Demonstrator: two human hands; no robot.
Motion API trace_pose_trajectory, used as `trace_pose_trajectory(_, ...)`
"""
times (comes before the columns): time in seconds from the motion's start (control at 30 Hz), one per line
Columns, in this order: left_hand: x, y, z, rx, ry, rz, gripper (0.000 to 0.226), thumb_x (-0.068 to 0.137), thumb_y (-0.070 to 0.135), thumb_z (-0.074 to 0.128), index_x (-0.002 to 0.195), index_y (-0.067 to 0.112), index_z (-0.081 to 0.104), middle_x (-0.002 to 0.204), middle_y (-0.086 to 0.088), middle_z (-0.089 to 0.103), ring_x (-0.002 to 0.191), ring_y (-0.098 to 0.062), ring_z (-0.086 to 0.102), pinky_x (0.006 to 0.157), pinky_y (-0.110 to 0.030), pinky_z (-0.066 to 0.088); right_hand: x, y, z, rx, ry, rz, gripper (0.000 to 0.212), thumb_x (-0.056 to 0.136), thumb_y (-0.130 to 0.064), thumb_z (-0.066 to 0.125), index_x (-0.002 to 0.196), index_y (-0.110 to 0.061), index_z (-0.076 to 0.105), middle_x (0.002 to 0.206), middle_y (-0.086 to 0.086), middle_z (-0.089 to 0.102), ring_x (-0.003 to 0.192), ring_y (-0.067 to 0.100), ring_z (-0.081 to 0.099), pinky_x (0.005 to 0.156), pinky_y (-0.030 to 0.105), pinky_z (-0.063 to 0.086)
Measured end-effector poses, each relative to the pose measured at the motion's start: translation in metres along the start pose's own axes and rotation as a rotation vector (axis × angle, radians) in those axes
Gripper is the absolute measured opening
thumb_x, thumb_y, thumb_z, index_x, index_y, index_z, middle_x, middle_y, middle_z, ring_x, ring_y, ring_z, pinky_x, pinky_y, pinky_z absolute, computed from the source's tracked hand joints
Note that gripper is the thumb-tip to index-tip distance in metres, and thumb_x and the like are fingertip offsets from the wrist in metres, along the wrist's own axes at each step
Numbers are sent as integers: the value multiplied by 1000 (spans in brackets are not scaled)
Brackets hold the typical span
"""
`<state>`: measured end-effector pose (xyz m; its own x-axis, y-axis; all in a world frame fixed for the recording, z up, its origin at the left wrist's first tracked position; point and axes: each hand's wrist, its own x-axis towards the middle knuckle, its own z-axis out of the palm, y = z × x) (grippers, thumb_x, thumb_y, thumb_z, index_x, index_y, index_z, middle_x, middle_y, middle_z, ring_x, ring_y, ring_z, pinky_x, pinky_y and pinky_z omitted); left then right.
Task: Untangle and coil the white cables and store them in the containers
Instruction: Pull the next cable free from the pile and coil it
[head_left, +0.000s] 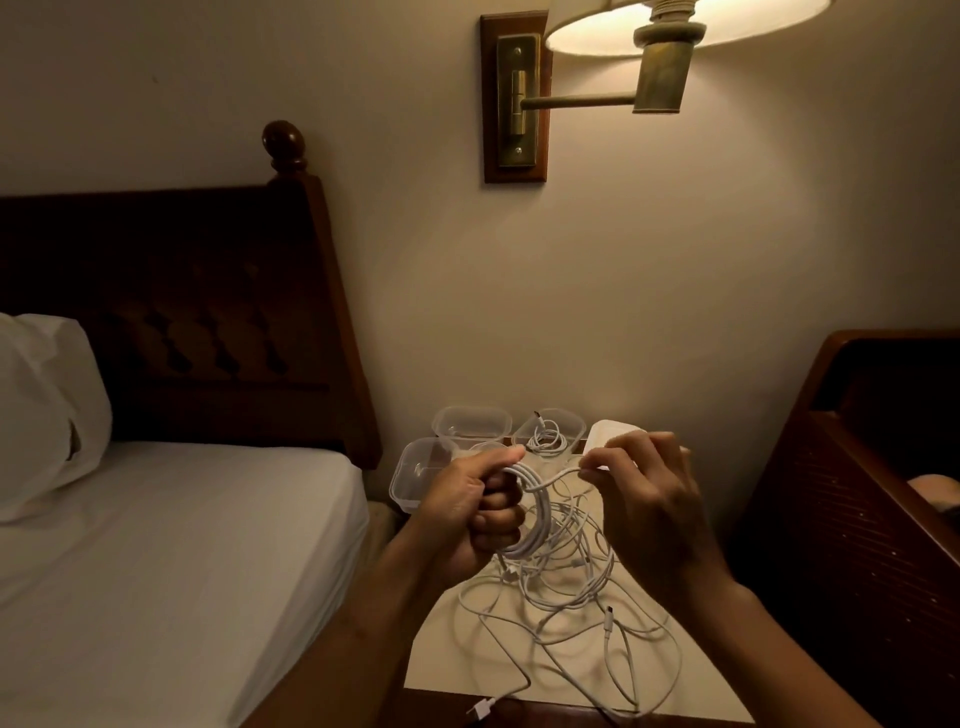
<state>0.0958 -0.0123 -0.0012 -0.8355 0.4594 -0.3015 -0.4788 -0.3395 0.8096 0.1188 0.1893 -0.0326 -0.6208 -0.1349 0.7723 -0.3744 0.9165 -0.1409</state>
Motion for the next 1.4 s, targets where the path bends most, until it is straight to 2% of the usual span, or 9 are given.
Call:
trace_pose_trajectory(0.1,-3,2,13,74,-16,21,48,95,28,59,56,24,31,48,6,22,34,-6,23,38,-18,11,1,-21,5,338,-60,332,9,94,-8,65,92,-16,67,87,-2,65,81,8,55,69,15,41)
trace_pose_trajectory(0.23,-4,6,22,128,-12,51,53,103,26,52,54,24,34,47,5,22,34,-6,22,38,-17,12,12,-36,0,1104,-171,904,12,97,-13,62,98,-12,74,83,16,70,73,22,60,64,29,50)
trace_pose_trajectory(0.33,-7,7,27,173,-10,80,52,105,25,50,54,22,37,48,4,23,34,-6,22,37,-16,14,13,-43,-8,1350,-229,1001,20,98,-11,58,98,-6,77,93,30,68,81,35,57,75,48,47)
trace_pose_trajectory(0.57,-8,8,31,274,43,112,56,106,24,50,51,24,40,49,3,26,35,-8,21,35,-15,20,11,-43,-16,1619,-346,1078,22,94,8,50,103,9,70,85,17,66,73,22,65,65,29,57)
trace_pose_trajectory(0.77,-9,5,36,338,117,156,53,106,22,50,54,22,41,50,3,27,37,-8,21,35,-17,20,10,-35,-19,1625,-395,1050,21,75,1,67,94,-2,77,89,17,71,76,25,68,78,37,56)
trace_pose_trajectory(0.97,-2,0,40,375,169,217,50,105,19,52,56,20,45,51,2,27,38,-8,20,36,-17,19,6,-35,-20,1721,-424,1050,28,92,3,51,105,1,75,96,22,66,85,31,62,79,38,58)
trace_pose_trajectory(1.1,4,-2,38,401,205,242,49,104,19,53,55,21,50,53,2,30,40,-9,21,39,-18,19,3,-37,-22,1766,-387,1063,25,85,-19,60,93,1,72,80,12,53,66,17,45,67,32,44)
trace_pose_trajectory(1.23,3,-3,42,443,183,263,46,104,18,51,59,16,55,47,3,42,35,-9,32,39,-17,25,-2,-48,-21,1418,-371,877,22,87,-18,75,107,-8,72,90,10,73,83,21,69,74,29,52)
trace_pose_trajectory(1.4,9,-5,38,432,211,277,56,103,14,50,47,23,52,47,4,38,33,-7,30,36,-17,26,-7,-56,-24,767,-206,552,10,89,-15,74,94,-24,73,78,-6,73,74,10,70,64,23,59)
